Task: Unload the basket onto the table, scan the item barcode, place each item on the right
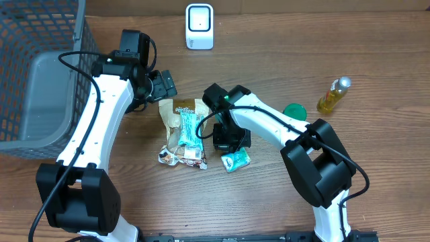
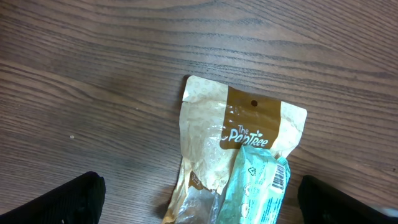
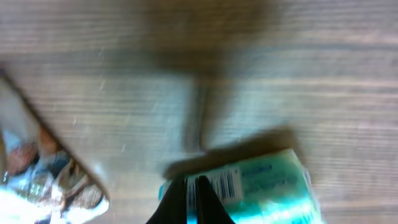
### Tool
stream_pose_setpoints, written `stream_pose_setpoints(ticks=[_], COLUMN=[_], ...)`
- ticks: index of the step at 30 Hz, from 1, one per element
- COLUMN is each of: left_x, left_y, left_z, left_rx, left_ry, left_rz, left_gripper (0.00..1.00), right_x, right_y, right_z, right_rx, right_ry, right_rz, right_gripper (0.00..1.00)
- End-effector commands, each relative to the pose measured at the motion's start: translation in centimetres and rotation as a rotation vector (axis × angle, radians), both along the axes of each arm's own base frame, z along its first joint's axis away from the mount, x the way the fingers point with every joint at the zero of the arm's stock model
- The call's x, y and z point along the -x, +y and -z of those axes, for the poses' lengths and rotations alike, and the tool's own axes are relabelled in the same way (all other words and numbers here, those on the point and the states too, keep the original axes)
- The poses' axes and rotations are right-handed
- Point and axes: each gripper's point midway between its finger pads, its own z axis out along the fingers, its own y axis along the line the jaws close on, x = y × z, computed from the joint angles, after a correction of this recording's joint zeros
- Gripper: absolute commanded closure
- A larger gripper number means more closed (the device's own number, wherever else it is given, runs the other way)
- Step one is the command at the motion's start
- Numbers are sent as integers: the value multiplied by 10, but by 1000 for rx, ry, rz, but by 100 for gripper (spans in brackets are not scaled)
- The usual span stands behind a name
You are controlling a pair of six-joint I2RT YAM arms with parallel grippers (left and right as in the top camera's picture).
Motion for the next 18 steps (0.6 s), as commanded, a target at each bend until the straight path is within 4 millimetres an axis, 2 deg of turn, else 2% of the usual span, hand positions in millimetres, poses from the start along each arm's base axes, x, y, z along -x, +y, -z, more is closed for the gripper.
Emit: stream_pose_setpoints(ticks=[1, 4, 8, 14, 18], left_x=[-4, -4, -4, -4, -4], left_y=[-1, -1, -1, -1, -1], left_z=[-4, -4, -4, -4, -4], left_rx=[-2, -2, -2, -2, -2], left_ry=[-14, -14, -14, -14, -14], left_rz=[12, 12, 12, 12, 12], left_gripper=[0, 0, 0, 0, 0], right_x=[-11, -11, -10, 10, 24], right_y=[11, -4, -18, -38, -41], right_z=[-24, -33, -35, -41, -37], right_rx=[-83, -53, -31, 31, 65], right_ry=[-14, 10, 44, 135, 170], right_rz=[-39, -15, 13, -20, -42], right_gripper=[96, 96, 96, 96, 96])
